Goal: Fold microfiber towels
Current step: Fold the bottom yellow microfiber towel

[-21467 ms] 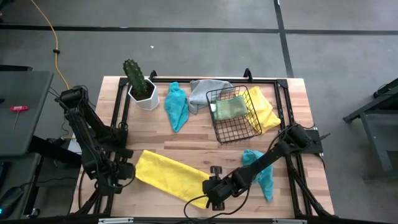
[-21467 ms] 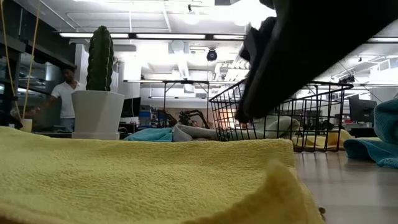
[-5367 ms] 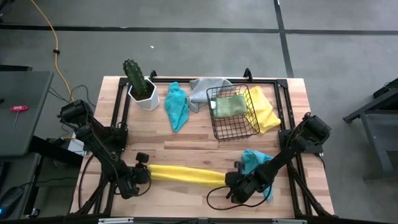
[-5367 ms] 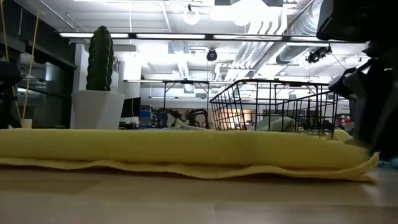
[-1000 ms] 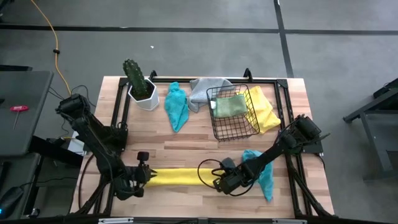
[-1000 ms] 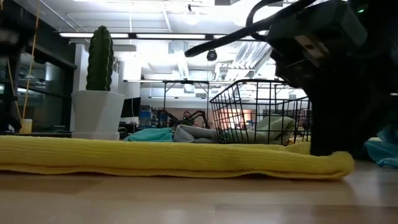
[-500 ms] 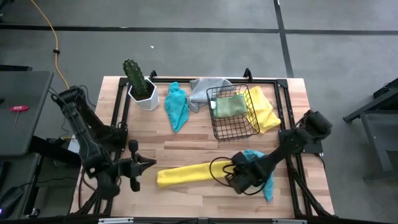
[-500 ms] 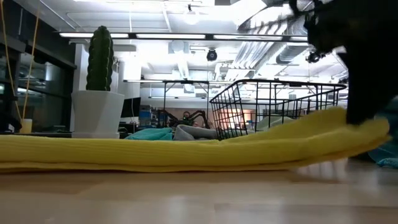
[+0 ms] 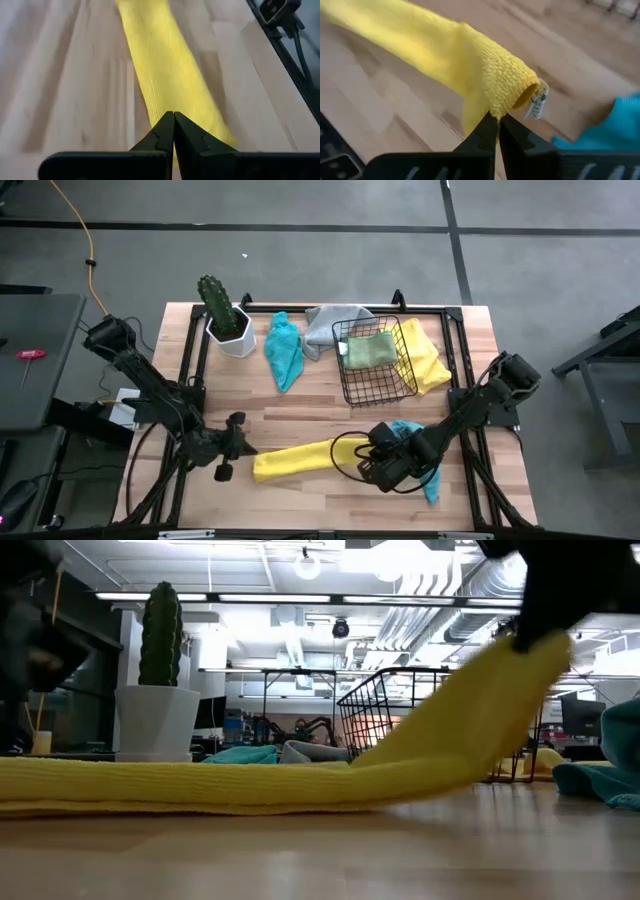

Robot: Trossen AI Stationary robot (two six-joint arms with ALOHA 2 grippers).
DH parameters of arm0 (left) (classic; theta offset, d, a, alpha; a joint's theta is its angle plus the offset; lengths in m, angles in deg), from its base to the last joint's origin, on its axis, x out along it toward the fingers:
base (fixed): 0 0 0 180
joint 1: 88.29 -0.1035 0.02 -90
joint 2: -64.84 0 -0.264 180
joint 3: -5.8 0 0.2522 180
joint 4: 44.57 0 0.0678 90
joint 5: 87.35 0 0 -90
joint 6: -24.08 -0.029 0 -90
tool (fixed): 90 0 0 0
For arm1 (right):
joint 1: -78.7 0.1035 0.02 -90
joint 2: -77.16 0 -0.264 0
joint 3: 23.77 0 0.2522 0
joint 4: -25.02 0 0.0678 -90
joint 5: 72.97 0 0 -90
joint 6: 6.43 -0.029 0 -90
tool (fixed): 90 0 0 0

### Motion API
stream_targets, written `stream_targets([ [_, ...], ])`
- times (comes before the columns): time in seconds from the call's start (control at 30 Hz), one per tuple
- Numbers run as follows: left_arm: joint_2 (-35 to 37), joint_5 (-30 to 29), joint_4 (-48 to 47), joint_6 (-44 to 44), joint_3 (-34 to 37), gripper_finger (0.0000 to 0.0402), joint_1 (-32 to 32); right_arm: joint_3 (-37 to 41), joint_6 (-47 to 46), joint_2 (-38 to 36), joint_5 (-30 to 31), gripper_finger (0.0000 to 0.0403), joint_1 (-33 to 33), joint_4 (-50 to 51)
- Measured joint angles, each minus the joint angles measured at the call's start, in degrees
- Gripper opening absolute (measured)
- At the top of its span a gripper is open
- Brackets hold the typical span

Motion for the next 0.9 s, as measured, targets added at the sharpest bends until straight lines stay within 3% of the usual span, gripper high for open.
stream_targets([
  [0.17, 0.1, -0.6, -0.3, 8.8, 2.8, 0.0000, 4.5, -3.8, 3.6, 0.0, 5.8, 0.0000, -0.3, -1.0],
  [0.4, -1.8, -0.7, -0.3, 14.6, 3.1, 0.0000, 7.8, -4.9, 9.1, 0.5, 7.9, 0.0000, -2.4, -10.2],
  [0.67, -13.2, 6.2, 11.1, 17.8, 3.1, 0.0000, 7.9, -4.9, 16.1, 4.3, 5.3, 0.0000, -4.8, -20.2],
  [0.9, -21.5, 6.2, 19.4, 17.4, 2.8, 0.0000, 6.4, -4.9, 20.6, 7.2, 3.1, 0.0000, -5.4, -27.4],
])
